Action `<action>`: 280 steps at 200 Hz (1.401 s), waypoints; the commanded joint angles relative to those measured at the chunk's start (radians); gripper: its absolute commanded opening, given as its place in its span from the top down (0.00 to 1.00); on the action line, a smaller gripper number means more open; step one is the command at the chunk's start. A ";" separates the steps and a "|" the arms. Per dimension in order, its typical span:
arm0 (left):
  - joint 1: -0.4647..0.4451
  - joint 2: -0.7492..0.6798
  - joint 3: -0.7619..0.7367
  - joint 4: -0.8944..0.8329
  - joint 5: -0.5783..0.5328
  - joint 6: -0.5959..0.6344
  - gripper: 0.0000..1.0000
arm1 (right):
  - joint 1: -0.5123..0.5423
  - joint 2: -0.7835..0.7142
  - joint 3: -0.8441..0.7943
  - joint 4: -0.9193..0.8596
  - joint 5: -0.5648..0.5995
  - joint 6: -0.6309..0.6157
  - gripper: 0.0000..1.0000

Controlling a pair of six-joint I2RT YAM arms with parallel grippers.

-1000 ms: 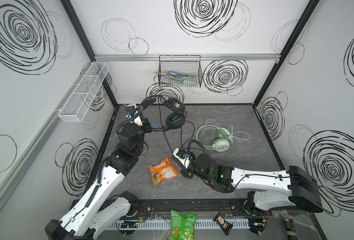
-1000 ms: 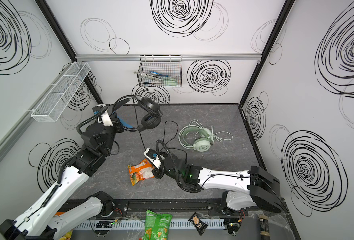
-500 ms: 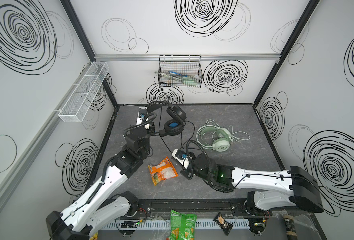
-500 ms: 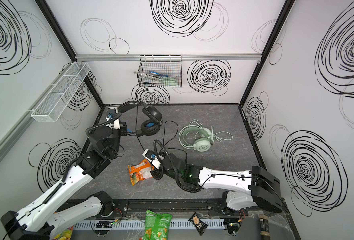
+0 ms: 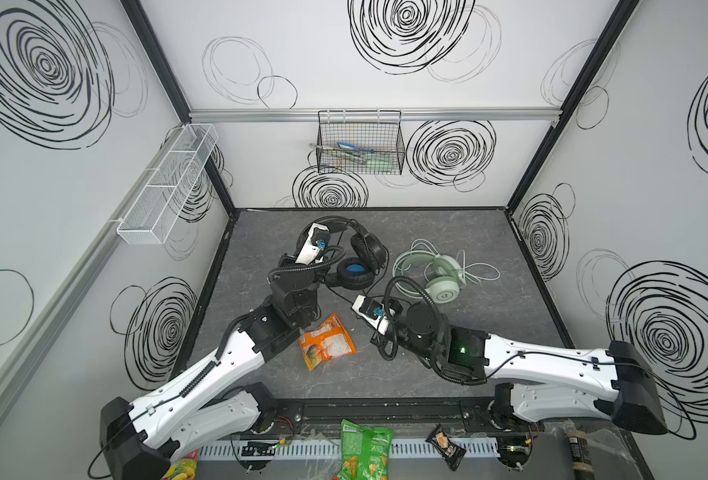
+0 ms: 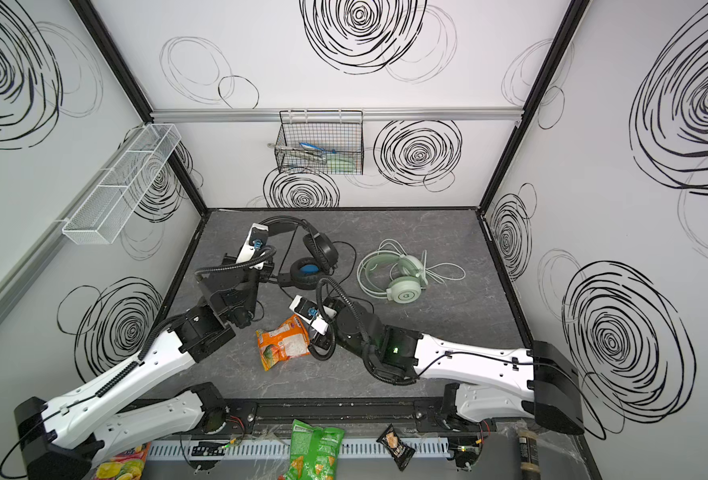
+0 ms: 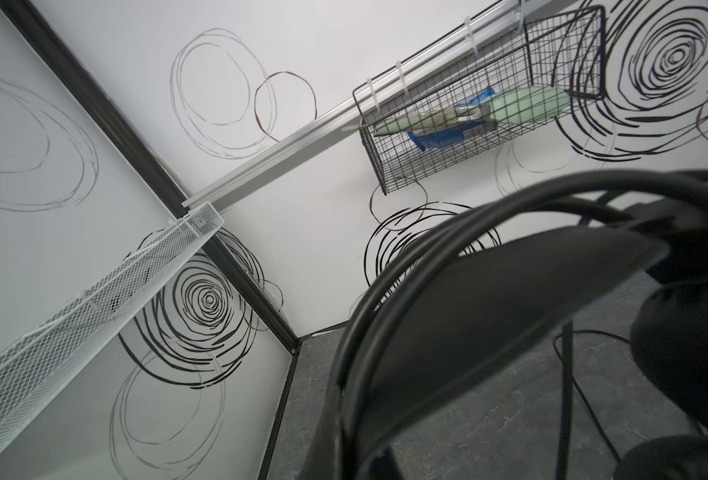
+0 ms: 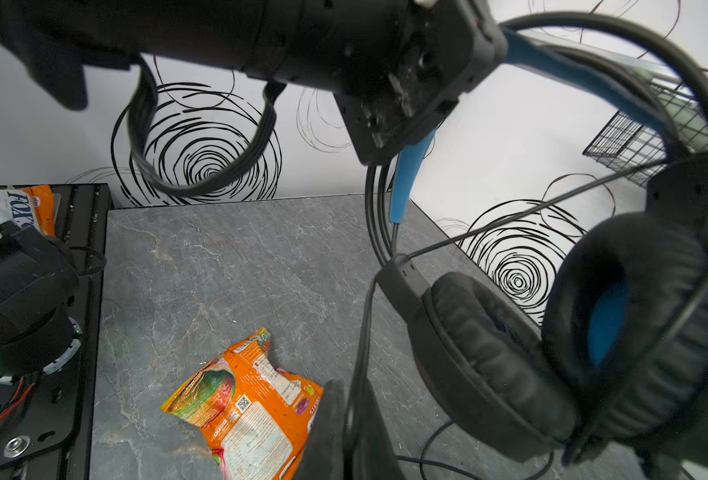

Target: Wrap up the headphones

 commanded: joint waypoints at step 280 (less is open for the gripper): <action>-0.166 -0.001 0.004 -0.153 -0.135 0.125 1.00 | 0.019 -0.176 0.017 -0.042 0.163 -0.014 0.99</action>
